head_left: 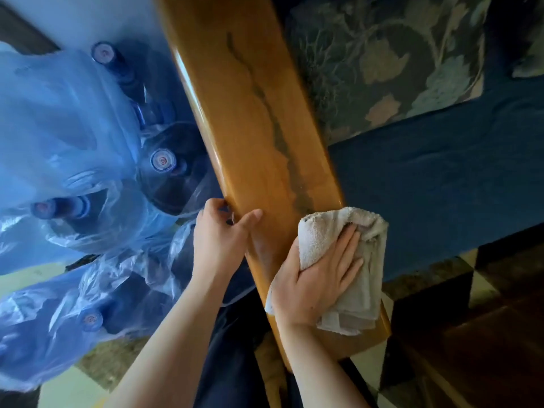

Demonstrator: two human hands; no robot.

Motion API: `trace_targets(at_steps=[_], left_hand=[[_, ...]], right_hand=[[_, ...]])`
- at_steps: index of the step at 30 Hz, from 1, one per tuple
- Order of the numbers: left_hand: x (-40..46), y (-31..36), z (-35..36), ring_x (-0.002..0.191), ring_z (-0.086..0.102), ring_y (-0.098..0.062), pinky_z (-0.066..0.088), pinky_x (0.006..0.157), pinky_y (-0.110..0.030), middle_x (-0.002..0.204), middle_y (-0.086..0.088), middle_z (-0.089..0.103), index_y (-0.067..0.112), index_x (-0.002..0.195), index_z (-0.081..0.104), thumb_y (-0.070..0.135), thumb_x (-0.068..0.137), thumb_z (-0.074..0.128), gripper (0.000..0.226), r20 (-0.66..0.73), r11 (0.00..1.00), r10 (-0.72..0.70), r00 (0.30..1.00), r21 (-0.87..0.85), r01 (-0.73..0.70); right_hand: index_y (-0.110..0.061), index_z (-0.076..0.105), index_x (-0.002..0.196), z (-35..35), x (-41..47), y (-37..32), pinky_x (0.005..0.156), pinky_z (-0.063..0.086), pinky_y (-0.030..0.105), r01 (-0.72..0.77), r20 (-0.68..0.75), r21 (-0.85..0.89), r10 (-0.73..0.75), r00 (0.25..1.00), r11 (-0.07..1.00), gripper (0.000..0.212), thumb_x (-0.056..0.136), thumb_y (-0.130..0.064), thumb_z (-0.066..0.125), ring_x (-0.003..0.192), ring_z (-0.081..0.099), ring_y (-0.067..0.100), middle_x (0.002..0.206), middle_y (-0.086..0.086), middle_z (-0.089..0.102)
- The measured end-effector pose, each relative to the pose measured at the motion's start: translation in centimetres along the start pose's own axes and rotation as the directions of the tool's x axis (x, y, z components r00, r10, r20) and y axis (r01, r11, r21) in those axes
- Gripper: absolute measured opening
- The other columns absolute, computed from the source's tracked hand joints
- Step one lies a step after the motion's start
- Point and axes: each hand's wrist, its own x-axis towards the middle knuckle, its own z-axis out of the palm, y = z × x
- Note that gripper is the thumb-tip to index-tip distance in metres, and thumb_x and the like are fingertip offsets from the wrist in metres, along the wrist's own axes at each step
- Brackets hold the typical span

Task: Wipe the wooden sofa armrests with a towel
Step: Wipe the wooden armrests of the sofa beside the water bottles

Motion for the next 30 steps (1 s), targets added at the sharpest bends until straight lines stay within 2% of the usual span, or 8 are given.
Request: trace_targets(at_steps=[6, 12, 14, 16, 18, 21, 27, 30], left_hand=[[-0.5, -0.1, 0.9, 0.100, 0.058, -0.009, 0.039, 0.070, -0.018, 0.117, 0.006, 0.059, 0.026, 0.128, 0.061, 0.051, 0.076, 0.080, 0.061, -0.114, 0.999, -0.022, 0.993, -0.029, 0.019], [-0.9, -0.6, 1.1, 0.084, 0.044, 0.030, 0.030, 0.064, -0.008, 0.117, 0.005, 0.050, 0.034, 0.138, 0.057, 0.050, 0.081, 0.074, 0.061, -0.131, 0.999, -0.001, 0.991, -0.039, -0.004], [-1.0, -0.9, 1.3, 0.087, 0.044, 0.033, 0.037, 0.069, -0.009, 0.119, 0.006, 0.051, 0.034, 0.138, 0.054, 0.055, 0.082, 0.071, 0.062, -0.114, 0.998, 0.011, 0.993, -0.061, -0.018], [-2.0, -1.6, 1.5, 0.101, 0.060, 0.010, 0.054, 0.082, -0.025, 0.123, 0.006, 0.057, 0.029, 0.139, 0.050, 0.061, 0.083, 0.064, 0.067, -0.102, 0.975, -0.049, 0.994, -0.220, 0.025], [-3.3, -2.6, 1.5, 0.096, 0.070, -0.010, 0.059, 0.084, -0.041, 0.112, 0.010, 0.064, 0.026, 0.131, 0.052, 0.061, 0.085, 0.055, 0.058, -0.103, 0.901, -0.179, 0.979, -0.416, 0.121], [-5.8, -5.1, 0.8, 0.095, 0.071, -0.014, 0.056, 0.074, -0.036, 0.105, 0.010, 0.064, 0.031, 0.110, 0.057, 0.059, 0.088, 0.046, 0.037, -0.135, 0.828, -0.283, 0.950, -0.535, 0.170], [-10.4, -8.7, 0.7, 0.093, 0.071, -0.016, 0.053, 0.071, -0.032, 0.112, 0.003, 0.064, 0.024, 0.107, 0.061, 0.043, 0.101, 0.045, 0.025, -0.077, 0.818, -0.320, 0.944, -0.525, 0.234], [-12.1, -9.5, 0.6, 0.092, 0.071, -0.012, 0.051, 0.065, -0.027, 0.113, 0.003, 0.061, 0.024, 0.107, 0.060, 0.038, 0.101, 0.048, 0.019, -0.081, 0.829, -0.314, 0.946, -0.508, 0.232]], right_hand=[[-0.009, 0.027, 0.163, 2.7, 6.3, -4.6, 0.128, 0.017, 0.055, 0.211, 0.021, 0.015, -0.211, 0.977, 0.977, 0.072, 0.106, -0.053, 0.029, 0.159, 0.024, 0.023, 0.169, 0.009, 0.032], [-0.009, 0.029, 0.162, 4.6, 10.1, -8.4, 0.126, 0.019, 0.058, 0.404, 0.083, 0.012, -0.403, 0.911, 0.915, 0.076, 0.099, -0.052, 0.038, 0.158, 0.026, 0.029, 0.169, 0.014, 0.032], [-0.013, 0.030, 0.162, 4.6, 10.6, -8.2, 0.127, 0.017, 0.058, 0.558, 0.160, -0.028, -0.548, 0.821, 0.829, 0.078, 0.096, -0.053, 0.040, 0.158, 0.025, 0.032, 0.169, 0.015, 0.031], [-0.018, 0.031, 0.162, 4.2, 10.7, -7.4, 0.127, 0.014, 0.057, 0.708, 0.255, -0.029, -0.679, 0.688, 0.706, 0.077, 0.095, -0.054, 0.039, 0.159, 0.022, 0.032, 0.170, 0.013, 0.030], [-0.022, 0.033, 0.162, 3.8, 10.8, -6.5, 0.128, 0.013, 0.057, 0.800, 0.326, 0.004, -0.757, 0.566, 0.600, 0.075, 0.095, -0.055, 0.040, 0.159, 0.020, 0.030, 0.171, 0.011, 0.028], [-0.026, 0.038, 0.160, 2.9, 9.8, -5.1, 0.128, 0.013, 0.056, 0.866, 0.364, 0.098, -0.828, 0.427, 0.490, 0.072, 0.094, -0.054, 0.044, 0.159, 0.023, 0.028, 0.170, 0.009, 0.031], [-0.027, 0.050, 0.153, -0.4, 6.8, 0.1, 0.130, 0.010, 0.051, 0.932, 0.436, 0.233, -0.886, 0.155, 0.278, 0.074, 0.084, -0.053, 0.057, 0.155, 0.029, 0.026, 0.165, 0.008, 0.039], [-0.025, 0.050, 0.151, -2.3, 4.8, 3.9, 0.130, 0.008, 0.051, 0.939, 0.474, 0.261, -0.877, 0.079, 0.226, 0.073, 0.084, -0.051, 0.060, 0.156, 0.028, 0.026, 0.165, 0.008, 0.038]])
